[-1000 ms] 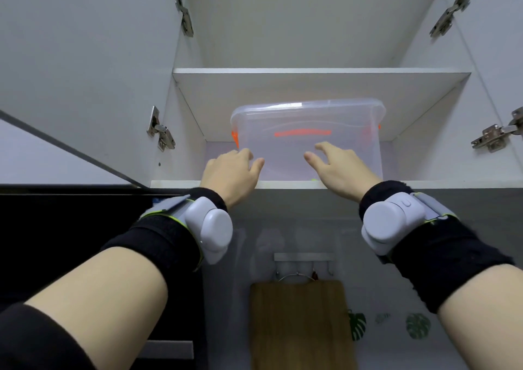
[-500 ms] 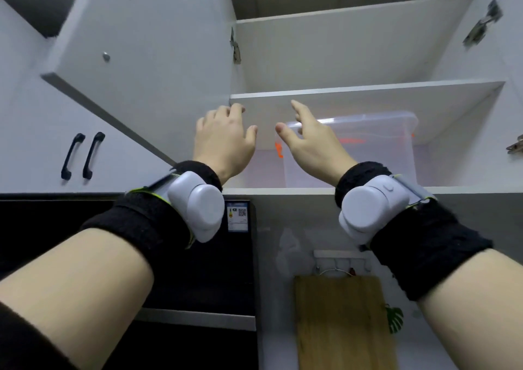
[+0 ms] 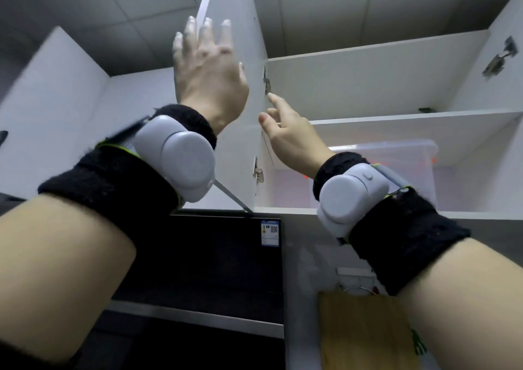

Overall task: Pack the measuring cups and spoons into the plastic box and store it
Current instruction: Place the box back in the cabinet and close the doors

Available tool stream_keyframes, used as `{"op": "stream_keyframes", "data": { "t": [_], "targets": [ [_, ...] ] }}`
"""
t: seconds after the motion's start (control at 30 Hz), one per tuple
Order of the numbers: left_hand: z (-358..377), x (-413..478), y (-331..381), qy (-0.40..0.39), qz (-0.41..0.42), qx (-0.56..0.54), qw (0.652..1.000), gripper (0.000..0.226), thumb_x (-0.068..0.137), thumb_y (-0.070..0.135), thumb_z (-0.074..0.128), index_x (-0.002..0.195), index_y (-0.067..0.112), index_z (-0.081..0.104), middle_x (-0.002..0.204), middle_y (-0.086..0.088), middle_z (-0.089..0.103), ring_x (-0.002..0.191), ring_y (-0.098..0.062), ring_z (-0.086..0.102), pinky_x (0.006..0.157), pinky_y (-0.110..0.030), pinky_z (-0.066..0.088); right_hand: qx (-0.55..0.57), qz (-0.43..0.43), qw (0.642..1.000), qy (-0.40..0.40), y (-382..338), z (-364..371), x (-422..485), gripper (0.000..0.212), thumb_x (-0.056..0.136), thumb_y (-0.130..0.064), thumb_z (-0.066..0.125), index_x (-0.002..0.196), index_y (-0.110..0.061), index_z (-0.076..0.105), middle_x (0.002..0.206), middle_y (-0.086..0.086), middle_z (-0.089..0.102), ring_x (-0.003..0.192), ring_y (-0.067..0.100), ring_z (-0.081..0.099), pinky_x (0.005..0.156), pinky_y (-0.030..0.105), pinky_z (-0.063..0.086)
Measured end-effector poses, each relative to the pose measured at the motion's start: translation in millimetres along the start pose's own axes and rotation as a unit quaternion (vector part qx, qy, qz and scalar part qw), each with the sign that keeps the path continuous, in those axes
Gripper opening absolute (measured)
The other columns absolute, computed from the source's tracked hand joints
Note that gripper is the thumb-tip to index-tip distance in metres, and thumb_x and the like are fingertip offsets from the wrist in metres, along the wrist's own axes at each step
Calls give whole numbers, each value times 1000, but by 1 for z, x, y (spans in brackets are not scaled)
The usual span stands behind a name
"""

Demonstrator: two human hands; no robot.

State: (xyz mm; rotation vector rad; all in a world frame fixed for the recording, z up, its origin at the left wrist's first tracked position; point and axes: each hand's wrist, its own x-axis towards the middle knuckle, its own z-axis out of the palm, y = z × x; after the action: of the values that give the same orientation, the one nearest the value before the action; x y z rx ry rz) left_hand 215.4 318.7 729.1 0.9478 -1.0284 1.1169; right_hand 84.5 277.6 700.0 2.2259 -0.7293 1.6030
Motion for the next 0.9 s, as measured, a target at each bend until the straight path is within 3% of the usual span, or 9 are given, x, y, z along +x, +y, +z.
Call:
{"op": "stream_keyframes", "data": {
  "t": [0.1, 0.2, 0.27, 0.43, 0.53, 0.63, 0.7, 0.8, 0.9],
  "targets": [
    [-8, 10, -14, -78, -131, 1, 988, 65, 93, 38, 41, 145, 7, 20, 152, -16, 25, 143, -34, 17, 115, -47, 15, -1, -16, 999, -33, -15, 10, 1, 54, 100, -28, 38, 150, -19, 20, 151, 8, 37, 139, 20, 36, 116, 34, 25],
    [-9, 14, -24, -165, -256, -140, 942, 64, 93, 44, 39, 142, 5, 27, 147, -16, 35, 134, -34, 34, 106, -38, 32, 4, -32, 997, -67, -31, 17, 1, 53, 100, -25, 37, 150, -19, 21, 151, 6, 36, 139, 19, 35, 116, 32, 25],
    [-7, 15, -27, -188, -293, -245, 905, 61, 96, 42, 35, 144, 6, 27, 146, -15, 37, 130, -33, 41, 93, -33, 37, 8, -38, 996, -79, -37, 19, 0, 51, 100, -24, 37, 149, -19, 23, 151, 6, 37, 139, 18, 37, 116, 31, 26],
    [-12, 15, -27, -142, -326, -342, 870, 53, 100, 41, 25, 137, 8, 42, 128, -6, 52, 116, -29, 50, 95, -30, 38, 5, -37, 995, -89, -35, 15, -3, 48, 100, -23, 37, 148, -16, 27, 148, 7, 40, 136, 18, 41, 115, 32, 28],
    [-17, 12, -26, -128, -323, -370, 862, 56, 95, 47, 26, 126, 9, 54, 128, -11, 58, 114, -33, 57, 101, -42, 45, 12, -36, 998, -55, -28, 8, -4, 50, 99, -26, 41, 147, -16, 29, 148, 6, 42, 134, 17, 43, 114, 30, 30],
    [-17, 9, -14, -80, -299, -428, 849, 43, 95, 38, 35, 102, 4, 59, 111, -19, 66, 85, -34, 67, 79, -45, 58, 23, -57, 998, 5, -28, 0, -5, 53, 98, -29, 45, 147, -15, 30, 148, 4, 42, 132, 13, 45, 113, 28, 32],
    [-11, 6, -3, -88, -269, -484, 828, 23, 95, 23, 45, 96, 4, 59, 105, -24, 67, 68, -31, 65, 63, -37, 59, 44, -74, 994, 60, -27, -7, -6, 50, 97, -30, 47, 143, -16, 37, 141, -2, 50, 121, 5, 51, 109, 26, 36],
    [1, -2, 19, -136, -228, -525, 808, 16, 85, 4, 64, 100, 1, 64, 101, -19, 68, 72, -25, 69, 63, -28, 59, 70, -72, 986, 133, -16, -21, -6, 38, 93, -29, 53, 131, -22, 50, 114, -12, 63, 110, 8, 59, 103, 28, 43],
    [15, -11, 43, -191, -211, -552, 784, 31, 77, 0, 72, 107, 0, 62, 101, -16, 67, 83, -23, 71, 74, -29, 60, 42, -34, 982, 181, 5, -39, -10, 44, 88, -20, 59, 131, -17, 51, 105, -17, 59, 104, -1, 55, 90, 8, 39]
  ]
}}
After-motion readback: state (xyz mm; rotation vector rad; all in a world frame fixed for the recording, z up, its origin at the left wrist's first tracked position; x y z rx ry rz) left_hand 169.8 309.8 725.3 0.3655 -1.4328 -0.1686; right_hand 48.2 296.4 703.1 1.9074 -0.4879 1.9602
